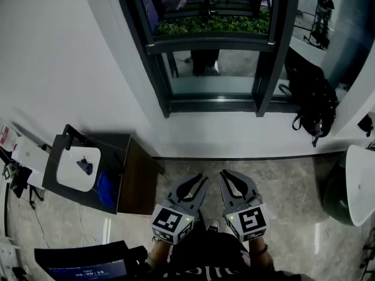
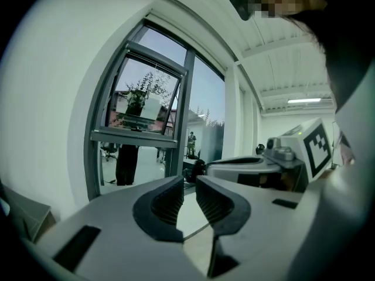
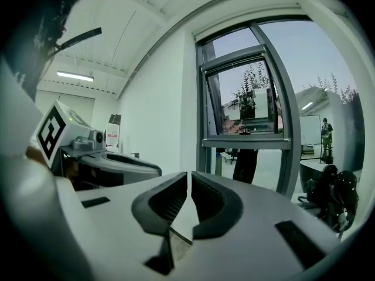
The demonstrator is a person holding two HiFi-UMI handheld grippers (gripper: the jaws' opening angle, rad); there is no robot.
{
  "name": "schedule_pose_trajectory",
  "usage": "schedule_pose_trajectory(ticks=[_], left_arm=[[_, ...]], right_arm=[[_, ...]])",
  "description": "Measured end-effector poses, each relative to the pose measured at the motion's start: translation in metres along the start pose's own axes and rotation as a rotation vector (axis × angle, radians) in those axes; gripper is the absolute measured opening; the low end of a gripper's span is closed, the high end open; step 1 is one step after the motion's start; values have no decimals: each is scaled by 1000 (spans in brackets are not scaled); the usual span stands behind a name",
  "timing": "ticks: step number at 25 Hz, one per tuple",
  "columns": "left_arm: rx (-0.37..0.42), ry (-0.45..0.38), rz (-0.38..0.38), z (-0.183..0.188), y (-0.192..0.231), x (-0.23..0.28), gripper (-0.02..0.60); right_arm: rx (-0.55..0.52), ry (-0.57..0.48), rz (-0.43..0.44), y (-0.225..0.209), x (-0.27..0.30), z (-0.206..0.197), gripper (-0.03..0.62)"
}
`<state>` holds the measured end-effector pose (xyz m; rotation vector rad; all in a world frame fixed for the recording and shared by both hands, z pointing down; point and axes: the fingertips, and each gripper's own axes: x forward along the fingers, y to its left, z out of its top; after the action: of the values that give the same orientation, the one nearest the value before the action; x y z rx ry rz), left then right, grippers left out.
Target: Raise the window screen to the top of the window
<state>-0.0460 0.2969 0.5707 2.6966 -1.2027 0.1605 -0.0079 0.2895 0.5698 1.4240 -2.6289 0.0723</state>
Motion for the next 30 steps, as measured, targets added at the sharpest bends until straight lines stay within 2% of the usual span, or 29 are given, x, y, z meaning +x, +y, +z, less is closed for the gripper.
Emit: schedule_pose_trajectory(ticks=[15, 24, 30], left_arm=[[-1, -10, 26, -10, -5, -17, 61], [19, -9, 19, -16, -1, -6, 63], [14, 1, 5, -19, -6, 1, 61]], right_arm=[[-50, 8, 9, 14, -8, -8, 9], [-15, -5, 2, 7, -3, -4, 9], [-27, 45, 2, -2, -6, -17, 8]])
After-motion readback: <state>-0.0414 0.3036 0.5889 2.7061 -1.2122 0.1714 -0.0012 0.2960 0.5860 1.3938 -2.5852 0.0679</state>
